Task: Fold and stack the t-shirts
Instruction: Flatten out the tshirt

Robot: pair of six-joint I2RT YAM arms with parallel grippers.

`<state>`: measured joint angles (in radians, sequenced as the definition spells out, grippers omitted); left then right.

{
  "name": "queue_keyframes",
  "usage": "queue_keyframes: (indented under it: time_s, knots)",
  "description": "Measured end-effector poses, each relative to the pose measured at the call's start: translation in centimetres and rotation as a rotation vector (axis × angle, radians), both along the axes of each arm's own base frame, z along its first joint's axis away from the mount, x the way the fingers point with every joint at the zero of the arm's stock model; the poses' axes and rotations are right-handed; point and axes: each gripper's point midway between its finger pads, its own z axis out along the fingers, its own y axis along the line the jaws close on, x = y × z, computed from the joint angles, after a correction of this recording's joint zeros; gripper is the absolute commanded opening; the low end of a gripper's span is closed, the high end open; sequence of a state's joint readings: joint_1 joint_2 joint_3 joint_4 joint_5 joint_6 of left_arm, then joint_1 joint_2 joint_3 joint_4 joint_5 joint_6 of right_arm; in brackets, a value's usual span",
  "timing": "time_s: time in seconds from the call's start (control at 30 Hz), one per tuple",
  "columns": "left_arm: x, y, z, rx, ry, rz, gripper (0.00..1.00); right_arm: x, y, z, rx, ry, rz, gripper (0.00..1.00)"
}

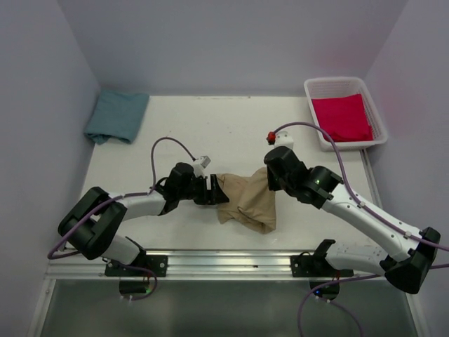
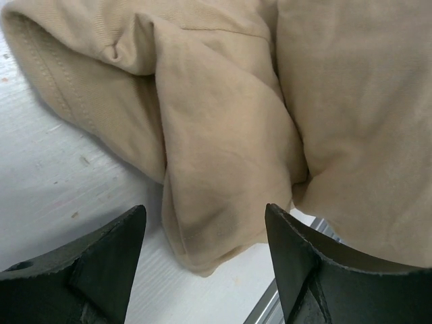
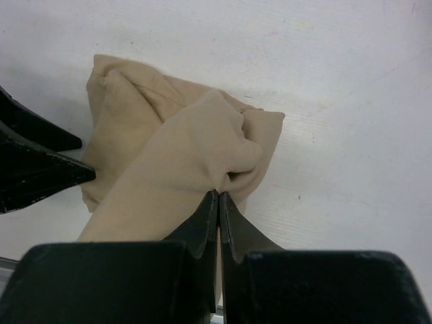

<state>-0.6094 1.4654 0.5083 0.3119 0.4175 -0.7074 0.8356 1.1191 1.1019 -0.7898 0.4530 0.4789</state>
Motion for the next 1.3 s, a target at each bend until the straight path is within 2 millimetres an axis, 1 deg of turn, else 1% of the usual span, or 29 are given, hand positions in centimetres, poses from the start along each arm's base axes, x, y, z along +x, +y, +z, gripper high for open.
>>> queue_keyframes:
  time_s: [0.17,0.33,0.43,0.53,0.57,0.63,0.67,0.73,0.77,0.8,0.83,0.87,0.97,1.13,1.2,1.3]
  knots:
    - [-0.6,-0.7,0.7,-0.032,-0.001,-0.034,0.74,-0.1,-0.2,-0.5,-0.011,0.007,-0.002,0.0]
    - [-1.1,-1.0,0.8,-0.035,0.007,-0.054,0.71,-0.1,-0.2,-0.6,-0.013,0.007,-0.003,0.0]
    - [-1.1,-1.0,0.4,-0.029,0.017,-0.053,0.68,-0.1,-0.2,-0.6,-0.013,0.006,-0.004,0.0]
    - [-1.3,-1.0,-0.5,-0.011,0.046,-0.052,0.63,-0.1,-0.3,-0.8,-0.018,0.01,-0.004,0.0]
    - [-1.5,-1.0,-0.9,-0.004,0.058,-0.053,0.58,-0.2,-0.3,-0.9,-0.02,0.011,-0.004,0.0]
    - [-1.6,-0.9,-1.3,0.005,0.069,-0.053,0.52,-0.2,-0.4,-1.0,-0.021,0.012,-0.005,0.0]
    - [-1.6,-0.9,-1.4,0.008,0.074,-0.051,0.45,-0.2,-0.4,-1.0,-0.022,0.011,-0.006,0.0]
    - [-1.7,-0.9,-1.5,0.008,0.077,-0.051,0.36,-0.2,-0.5,-0.9,-0.019,0.009,-0.006,0.0]
    - [-1.7,-0.9,-1.5,0.008,0.078,-0.051,0.27,-0.2,-0.5,-0.8,-0.017,0.006,-0.006,0.0]
    - [-1.7,-0.9,-1.4,0.005,0.082,-0.048,0.23,-0.3,-0.5,-0.7,-0.015,0.004,-0.006,0.0]
    - [-1.7,-1.0,-1.4,0.005,0.082,-0.048,0.15,-0.3,-0.5,-0.7,-0.013,0.003,-0.006,0.0]
    - [-1.7,-1.0,-1.4,0.003,0.086,-0.044,0.12,-0.3,-0.5,-0.6,-0.012,0.002,-0.006,0.0]
    - [-1.6,-1.0,-1.4,0.003,0.084,-0.041,0.05,-0.4,-0.7,-0.7,-0.012,0.002,-0.007,0.0]
    - [-1.4,-1.0,-0.8,0.002,0.07,-0.035,0.03,-0.5,-0.8,-1.0,-0.018,0.007,-0.007,0.0]
    - [-1.3,-1.0,-0.2,0.004,0.066,-0.032,0.02,-0.5,-0.8,-1.0,-0.018,0.006,-0.008,0.0]
    - [-0.9,-0.9,1.2,0.007,0.038,-0.022,0.0,-0.5,-0.9,-1.2,-0.023,0.008,-0.009,0.0]
